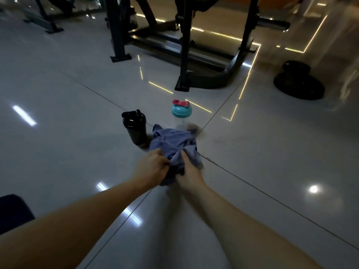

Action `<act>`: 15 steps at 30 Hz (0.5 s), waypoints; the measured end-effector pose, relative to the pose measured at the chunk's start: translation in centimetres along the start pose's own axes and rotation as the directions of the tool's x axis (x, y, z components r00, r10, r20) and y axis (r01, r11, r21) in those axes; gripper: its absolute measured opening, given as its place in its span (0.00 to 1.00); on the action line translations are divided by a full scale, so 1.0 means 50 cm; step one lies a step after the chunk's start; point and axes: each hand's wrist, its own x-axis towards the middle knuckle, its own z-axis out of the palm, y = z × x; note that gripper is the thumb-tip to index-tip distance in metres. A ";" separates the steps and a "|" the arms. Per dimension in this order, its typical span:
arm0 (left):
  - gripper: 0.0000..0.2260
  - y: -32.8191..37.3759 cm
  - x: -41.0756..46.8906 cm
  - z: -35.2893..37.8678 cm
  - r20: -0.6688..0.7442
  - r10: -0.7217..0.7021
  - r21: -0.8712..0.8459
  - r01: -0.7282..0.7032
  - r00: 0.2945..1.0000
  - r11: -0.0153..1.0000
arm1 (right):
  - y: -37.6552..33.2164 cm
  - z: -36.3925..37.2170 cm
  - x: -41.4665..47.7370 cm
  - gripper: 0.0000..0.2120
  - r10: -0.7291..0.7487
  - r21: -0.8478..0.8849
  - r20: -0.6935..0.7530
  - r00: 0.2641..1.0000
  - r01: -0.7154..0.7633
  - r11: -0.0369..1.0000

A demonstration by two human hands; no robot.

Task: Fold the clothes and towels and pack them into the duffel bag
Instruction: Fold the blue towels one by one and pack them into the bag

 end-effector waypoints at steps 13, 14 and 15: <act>0.06 0.282 0.095 -0.521 -0.364 -0.041 -0.459 -0.141 0.930 0.877 | -0.465 -0.473 -0.140 0.09 -0.348 -0.067 -0.360 0.866 0.348 0.935; 0.07 0.296 0.091 -0.558 -0.396 -0.061 -0.476 -0.148 0.916 0.867 | -0.496 -0.505 -0.164 0.10 -0.387 -0.083 -0.360 0.849 0.384 0.920; 0.08 0.305 0.089 -0.589 -0.425 -0.081 -0.498 -0.158 0.902 0.852 | -0.520 -0.533 -0.182 0.11 -0.425 -0.086 -0.369 0.827 0.425 0.901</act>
